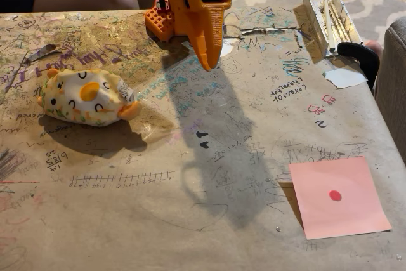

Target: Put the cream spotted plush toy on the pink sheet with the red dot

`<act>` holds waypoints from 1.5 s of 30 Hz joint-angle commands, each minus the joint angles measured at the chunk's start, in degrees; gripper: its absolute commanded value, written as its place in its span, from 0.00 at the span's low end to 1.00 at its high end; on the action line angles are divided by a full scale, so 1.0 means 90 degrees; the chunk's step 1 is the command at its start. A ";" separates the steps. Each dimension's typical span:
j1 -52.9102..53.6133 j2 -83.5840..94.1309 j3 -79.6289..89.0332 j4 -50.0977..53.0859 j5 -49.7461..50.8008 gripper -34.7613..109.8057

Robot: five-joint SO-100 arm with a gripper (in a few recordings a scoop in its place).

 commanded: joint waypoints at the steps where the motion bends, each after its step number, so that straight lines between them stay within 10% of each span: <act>1: 0.0283 0.0020 0.0000 -0.0049 0.0342 0.24; 16: 0.0576 -0.0010 -0.0303 -0.0098 0.0322 0.24; 33: 0.5322 -0.6260 -0.4395 0.0234 -0.1611 0.44; 45: 0.6025 -0.7305 -0.4609 0.0010 -0.1914 0.46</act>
